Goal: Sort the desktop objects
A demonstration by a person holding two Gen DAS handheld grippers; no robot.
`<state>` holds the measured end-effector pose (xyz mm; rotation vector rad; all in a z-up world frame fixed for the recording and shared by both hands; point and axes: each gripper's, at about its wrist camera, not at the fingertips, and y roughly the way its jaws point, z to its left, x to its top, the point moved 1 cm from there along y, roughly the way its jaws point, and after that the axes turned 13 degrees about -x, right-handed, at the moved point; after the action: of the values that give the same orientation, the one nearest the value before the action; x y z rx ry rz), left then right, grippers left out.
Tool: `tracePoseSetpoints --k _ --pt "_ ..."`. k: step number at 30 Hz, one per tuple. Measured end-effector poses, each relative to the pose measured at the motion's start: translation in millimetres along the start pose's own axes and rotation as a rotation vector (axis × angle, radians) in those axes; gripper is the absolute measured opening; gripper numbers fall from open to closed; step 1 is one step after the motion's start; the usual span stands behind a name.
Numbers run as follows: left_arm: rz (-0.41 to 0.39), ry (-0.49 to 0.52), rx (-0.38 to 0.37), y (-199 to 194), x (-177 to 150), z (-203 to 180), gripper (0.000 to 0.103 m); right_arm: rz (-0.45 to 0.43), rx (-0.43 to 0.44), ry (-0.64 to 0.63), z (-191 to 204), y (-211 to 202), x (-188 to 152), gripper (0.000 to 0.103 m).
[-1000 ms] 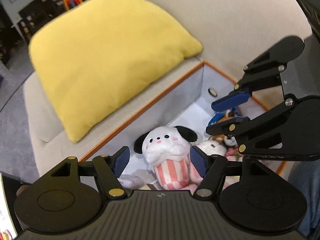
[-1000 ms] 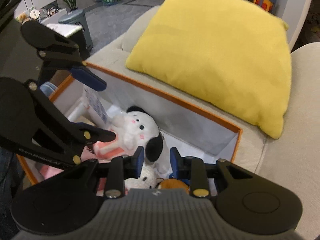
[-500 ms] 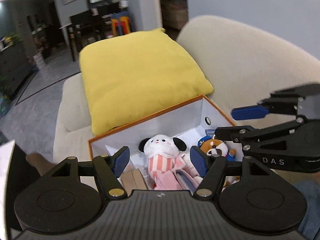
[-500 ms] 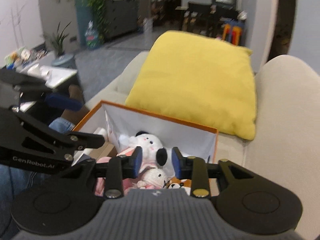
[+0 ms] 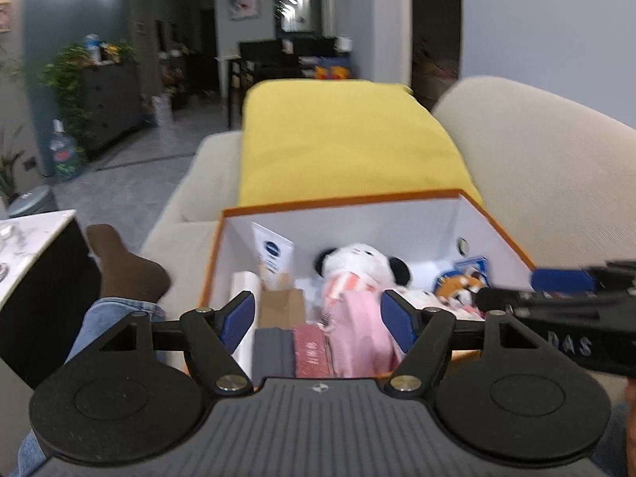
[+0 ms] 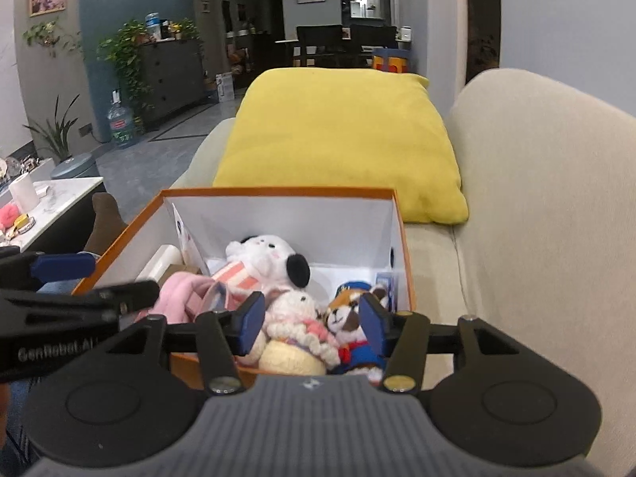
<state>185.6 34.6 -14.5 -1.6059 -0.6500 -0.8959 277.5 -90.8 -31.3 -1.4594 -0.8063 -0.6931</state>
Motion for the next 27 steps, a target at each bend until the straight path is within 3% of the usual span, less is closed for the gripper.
tracePoseSetpoints --k 6,13,18,27 --pt "0.0 -0.04 0.024 0.8 -10.2 -1.3 0.084 -0.021 -0.015 0.017 3.6 -0.6 -10.8 0.065" --pt "0.056 -0.05 0.079 7.5 -21.3 -6.4 0.085 0.002 -0.003 0.015 3.4 5.1 -13.6 0.065" --pt "0.051 -0.053 0.101 6.4 -27.2 -6.9 0.09 0.056 -0.034 -0.003 6.7 18.0 -16.3 0.065" --pt "0.037 -0.045 0.123 7.3 -28.3 -5.2 0.093 0.051 -0.053 -0.012 7.0 18.1 -17.6 0.065"
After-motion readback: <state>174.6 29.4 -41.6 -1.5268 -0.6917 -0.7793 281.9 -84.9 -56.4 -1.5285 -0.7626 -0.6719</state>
